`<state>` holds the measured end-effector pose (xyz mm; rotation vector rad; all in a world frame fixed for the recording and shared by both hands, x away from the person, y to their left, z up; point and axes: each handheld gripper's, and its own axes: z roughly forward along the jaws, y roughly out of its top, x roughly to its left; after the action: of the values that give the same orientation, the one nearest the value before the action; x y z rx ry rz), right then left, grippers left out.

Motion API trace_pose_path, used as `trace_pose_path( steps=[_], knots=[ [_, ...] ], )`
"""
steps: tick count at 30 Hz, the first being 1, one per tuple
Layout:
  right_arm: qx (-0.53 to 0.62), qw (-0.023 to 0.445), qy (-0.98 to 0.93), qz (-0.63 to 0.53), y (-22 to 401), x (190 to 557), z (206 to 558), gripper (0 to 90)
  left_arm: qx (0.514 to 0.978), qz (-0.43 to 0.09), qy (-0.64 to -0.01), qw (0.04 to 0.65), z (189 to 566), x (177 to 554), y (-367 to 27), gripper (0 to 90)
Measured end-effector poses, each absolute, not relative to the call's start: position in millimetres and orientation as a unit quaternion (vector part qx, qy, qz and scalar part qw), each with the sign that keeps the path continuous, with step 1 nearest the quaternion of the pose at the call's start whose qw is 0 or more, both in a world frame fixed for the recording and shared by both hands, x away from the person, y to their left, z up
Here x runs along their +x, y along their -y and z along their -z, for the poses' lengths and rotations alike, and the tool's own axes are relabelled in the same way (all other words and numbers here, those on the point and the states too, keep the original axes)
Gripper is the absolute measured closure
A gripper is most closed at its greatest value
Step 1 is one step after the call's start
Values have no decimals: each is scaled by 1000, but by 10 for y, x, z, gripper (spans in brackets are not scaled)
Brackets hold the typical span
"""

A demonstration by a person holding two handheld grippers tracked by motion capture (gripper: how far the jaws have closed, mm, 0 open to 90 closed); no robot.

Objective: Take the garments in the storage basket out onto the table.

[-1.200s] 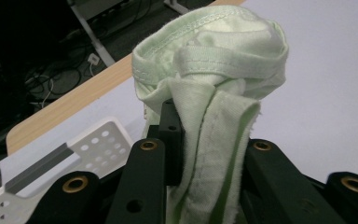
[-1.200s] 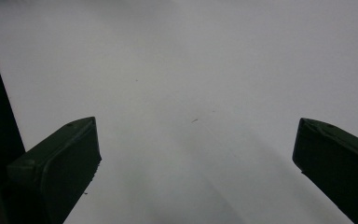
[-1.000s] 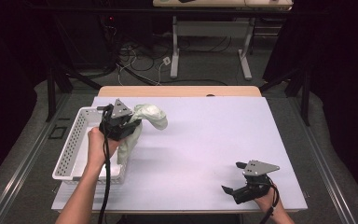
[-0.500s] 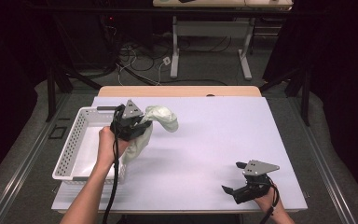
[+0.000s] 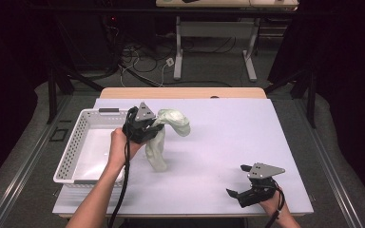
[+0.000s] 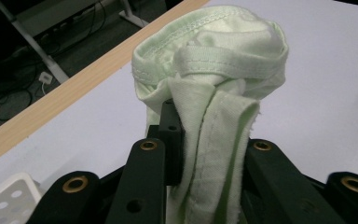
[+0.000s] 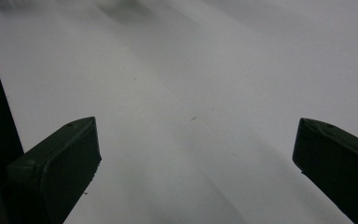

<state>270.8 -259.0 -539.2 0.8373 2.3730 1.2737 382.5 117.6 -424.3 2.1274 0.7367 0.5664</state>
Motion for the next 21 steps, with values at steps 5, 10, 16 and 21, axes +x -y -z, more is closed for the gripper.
trace_pose_path(
  steps=[5, 10, 16, 21],
  knots=[
    [292, 159, -833, -443, 2597, 2712, 5390, 1, 843, -220, -286, 400, 4294, 3864, -1095, 772],
    [293, 159, -833, -443, 2597, 2712, 5390, 1, 843, -217, -287, 400, 4337, 3880, -1034, 772],
    [291, 158, -833, -443, 2597, 2711, 5392, 1, 848, -205, -284, 398, 4420, 3912, -934, 770],
    [289, 158, -834, -443, 2591, 2709, 5391, 1, 852, -205, -281, 391, 4487, 3917, -884, 770]
  ],
)
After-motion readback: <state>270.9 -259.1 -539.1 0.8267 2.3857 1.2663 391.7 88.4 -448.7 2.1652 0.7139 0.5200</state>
